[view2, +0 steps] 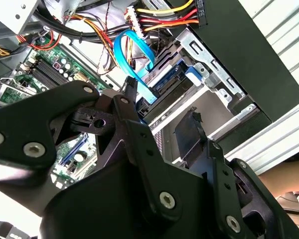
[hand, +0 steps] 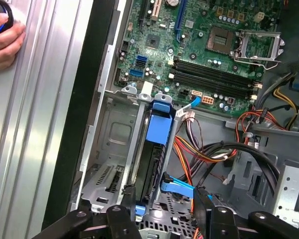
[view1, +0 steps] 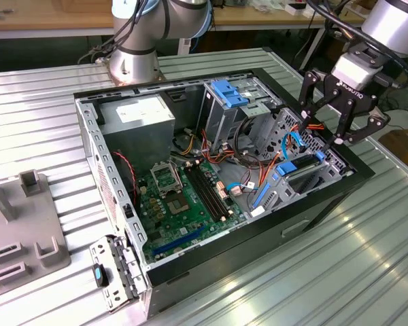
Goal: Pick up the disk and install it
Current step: 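Insert the first disk wire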
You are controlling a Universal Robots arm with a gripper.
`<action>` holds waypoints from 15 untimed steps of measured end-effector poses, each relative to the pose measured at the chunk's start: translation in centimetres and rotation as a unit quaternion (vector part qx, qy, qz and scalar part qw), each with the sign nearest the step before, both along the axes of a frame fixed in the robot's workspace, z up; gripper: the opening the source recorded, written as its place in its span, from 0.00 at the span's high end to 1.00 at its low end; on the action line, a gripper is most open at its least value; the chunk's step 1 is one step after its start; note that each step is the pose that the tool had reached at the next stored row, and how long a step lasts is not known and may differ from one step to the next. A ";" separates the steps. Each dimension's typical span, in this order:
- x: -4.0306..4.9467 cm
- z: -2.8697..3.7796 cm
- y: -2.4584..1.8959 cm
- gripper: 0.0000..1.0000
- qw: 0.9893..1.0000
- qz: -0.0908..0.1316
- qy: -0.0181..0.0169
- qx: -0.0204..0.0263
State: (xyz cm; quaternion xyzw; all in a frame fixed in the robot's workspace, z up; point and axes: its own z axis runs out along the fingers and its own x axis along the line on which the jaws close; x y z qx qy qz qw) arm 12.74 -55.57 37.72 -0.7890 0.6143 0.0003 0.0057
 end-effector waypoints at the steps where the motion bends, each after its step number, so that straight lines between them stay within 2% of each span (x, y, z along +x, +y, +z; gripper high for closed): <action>1: 0.02 0.01 0.08 0.42 1.000 0.010 0.000 0.000; 8: 0.60 0.00 0.43 0.42 0.999 0.038 0.000 0.000; 12: 0.67 -0.02 0.46 0.42 0.999 0.039 0.000 0.000; 15: 0.96 0.00 0.66 0.42 0.999 0.042 0.000 0.000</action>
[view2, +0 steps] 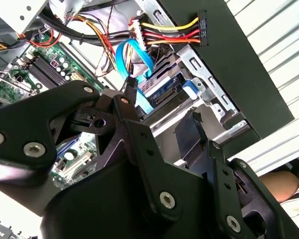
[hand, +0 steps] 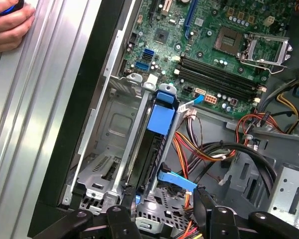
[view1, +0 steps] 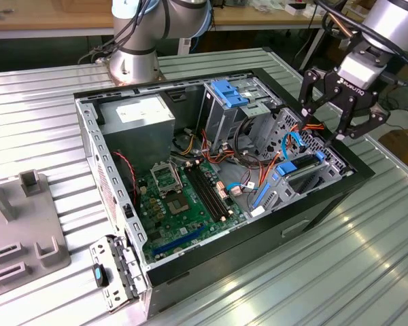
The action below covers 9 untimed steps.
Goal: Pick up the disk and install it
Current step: 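Insert the first disk wire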
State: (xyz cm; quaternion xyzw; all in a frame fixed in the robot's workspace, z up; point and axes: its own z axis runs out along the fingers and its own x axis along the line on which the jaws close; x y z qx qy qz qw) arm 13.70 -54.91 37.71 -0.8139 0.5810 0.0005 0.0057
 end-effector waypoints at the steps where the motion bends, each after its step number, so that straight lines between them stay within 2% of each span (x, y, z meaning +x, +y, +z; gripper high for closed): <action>1: 0.17 0.00 0.11 0.42 1.000 0.001 0.000 0.000; 6: 0.70 -0.01 0.40 0.42 1.000 0.007 0.000 0.000; 9: 1.05 -0.01 0.73 0.42 1.000 0.015 0.000 0.000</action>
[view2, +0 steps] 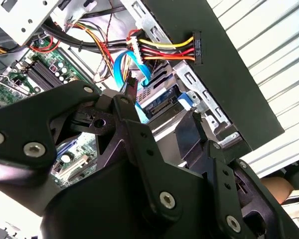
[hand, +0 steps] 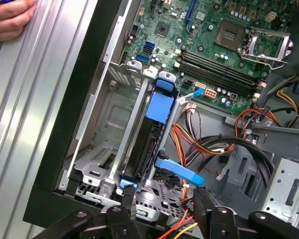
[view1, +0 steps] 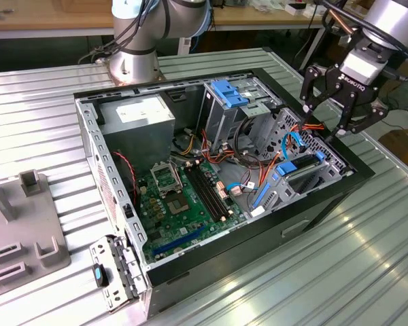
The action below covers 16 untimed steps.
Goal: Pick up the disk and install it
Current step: 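Insert the first disk wire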
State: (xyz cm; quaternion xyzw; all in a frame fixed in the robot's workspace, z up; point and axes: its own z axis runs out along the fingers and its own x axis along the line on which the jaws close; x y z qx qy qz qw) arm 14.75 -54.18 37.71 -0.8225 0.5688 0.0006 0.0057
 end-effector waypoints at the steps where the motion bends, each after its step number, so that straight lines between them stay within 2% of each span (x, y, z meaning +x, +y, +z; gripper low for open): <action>1: 0.10 -0.01 0.10 0.42 1.000 0.004 0.000 0.000; 4: 0.59 -0.02 0.40 0.42 1.000 0.017 0.000 0.000; 5: 0.85 -0.01 0.42 0.42 1.000 0.020 0.000 0.000; 12: 1.15 -0.02 0.42 0.42 1.000 0.022 0.000 0.000; 16: 1.70 -0.03 0.43 0.42 0.999 0.035 0.000 0.000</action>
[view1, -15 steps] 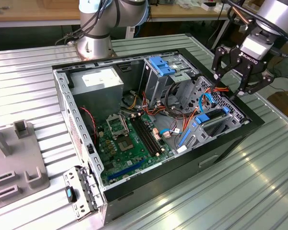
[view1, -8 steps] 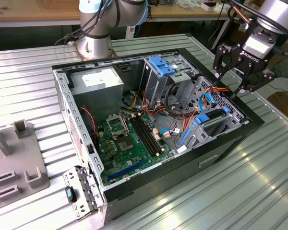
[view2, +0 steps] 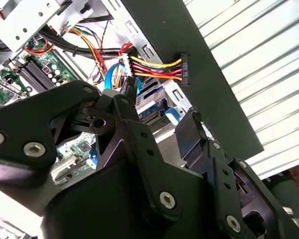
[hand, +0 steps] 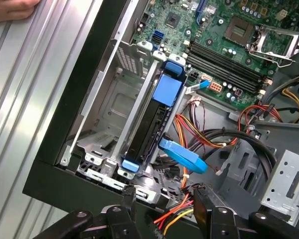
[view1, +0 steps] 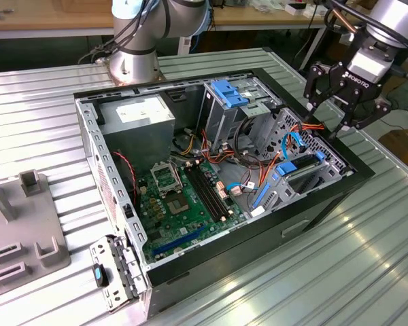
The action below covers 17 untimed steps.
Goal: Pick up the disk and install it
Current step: 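Insert the first disk wire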
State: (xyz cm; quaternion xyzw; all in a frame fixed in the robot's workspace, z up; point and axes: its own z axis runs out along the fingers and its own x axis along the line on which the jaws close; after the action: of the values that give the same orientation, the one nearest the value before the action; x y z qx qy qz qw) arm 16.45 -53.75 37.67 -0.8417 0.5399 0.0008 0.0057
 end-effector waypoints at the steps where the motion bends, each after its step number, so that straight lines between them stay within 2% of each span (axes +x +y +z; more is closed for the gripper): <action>1: 0.28 0.00 0.00 0.42 1.000 0.004 0.000 0.000; 6: 1.16 -0.03 0.01 0.42 1.000 0.021 0.000 0.000; 8: 1.22 -0.13 0.00 0.42 0.999 0.049 0.000 0.000; 10: 1.23 -0.25 -0.01 0.42 0.997 0.076 0.000 0.000; 11: 1.23 -0.35 -0.05 0.42 0.996 0.090 0.000 0.000; 13: 1.24 -0.50 -0.14 0.42 0.994 0.108 0.000 0.000; 15: 1.24 -0.59 -0.21 0.42 0.993 0.120 0.000 0.000; 16: 1.31 -0.61 -0.22 0.42 0.991 0.131 0.000 0.000; 17: 1.44 -0.65 -0.22 0.42 0.989 0.147 0.000 0.000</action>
State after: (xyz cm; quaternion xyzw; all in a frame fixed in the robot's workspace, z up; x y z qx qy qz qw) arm 17.88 -53.97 37.02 -0.9119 0.4103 0.0017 0.0055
